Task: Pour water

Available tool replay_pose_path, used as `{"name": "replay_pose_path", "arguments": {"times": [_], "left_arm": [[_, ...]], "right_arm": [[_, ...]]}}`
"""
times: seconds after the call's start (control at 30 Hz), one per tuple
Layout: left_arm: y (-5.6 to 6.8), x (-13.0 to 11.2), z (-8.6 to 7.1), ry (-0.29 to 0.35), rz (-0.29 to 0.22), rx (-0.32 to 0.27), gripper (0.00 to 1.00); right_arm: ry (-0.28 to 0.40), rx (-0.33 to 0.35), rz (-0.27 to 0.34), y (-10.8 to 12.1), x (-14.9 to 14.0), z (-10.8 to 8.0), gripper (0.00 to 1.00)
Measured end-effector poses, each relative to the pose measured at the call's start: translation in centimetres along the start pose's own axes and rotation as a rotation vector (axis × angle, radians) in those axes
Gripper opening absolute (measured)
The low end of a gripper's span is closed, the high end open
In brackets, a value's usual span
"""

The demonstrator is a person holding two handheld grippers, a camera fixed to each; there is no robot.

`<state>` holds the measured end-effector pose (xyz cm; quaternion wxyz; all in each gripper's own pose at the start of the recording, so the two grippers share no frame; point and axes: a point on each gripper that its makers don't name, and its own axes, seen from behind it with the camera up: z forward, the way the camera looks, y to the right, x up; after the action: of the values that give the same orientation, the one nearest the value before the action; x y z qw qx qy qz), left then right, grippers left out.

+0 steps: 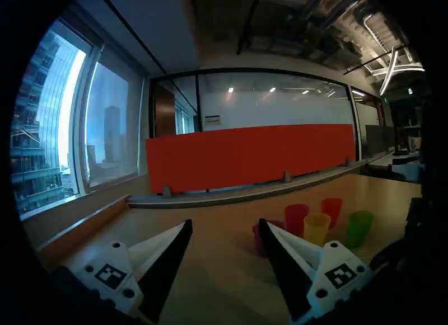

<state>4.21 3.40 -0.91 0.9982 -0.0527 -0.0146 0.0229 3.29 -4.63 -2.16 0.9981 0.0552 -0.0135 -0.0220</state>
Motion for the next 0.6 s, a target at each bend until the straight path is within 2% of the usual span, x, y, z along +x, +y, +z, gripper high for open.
{"name": "replay_pose_path", "arguments": {"times": [0.17,0.4,0.6], "left_arm": [[-0.6,-0.3,0.2,0.014,0.009,0.035,0.87],[-1.4,-0.9,0.3,0.034,0.005,0.079,0.87],[-1.4,-1.7,0.3,0.044,-0.011,0.089,0.87]], "right_arm": [[0.021,-0.013,0.007,0.0,0.5,-0.2,1.0],[0.028,-0.033,0.05,0.7,0.6,-0.3,1.0],[0.033,-0.064,0.09,2.0,0.7,-0.3,1.0]]}}
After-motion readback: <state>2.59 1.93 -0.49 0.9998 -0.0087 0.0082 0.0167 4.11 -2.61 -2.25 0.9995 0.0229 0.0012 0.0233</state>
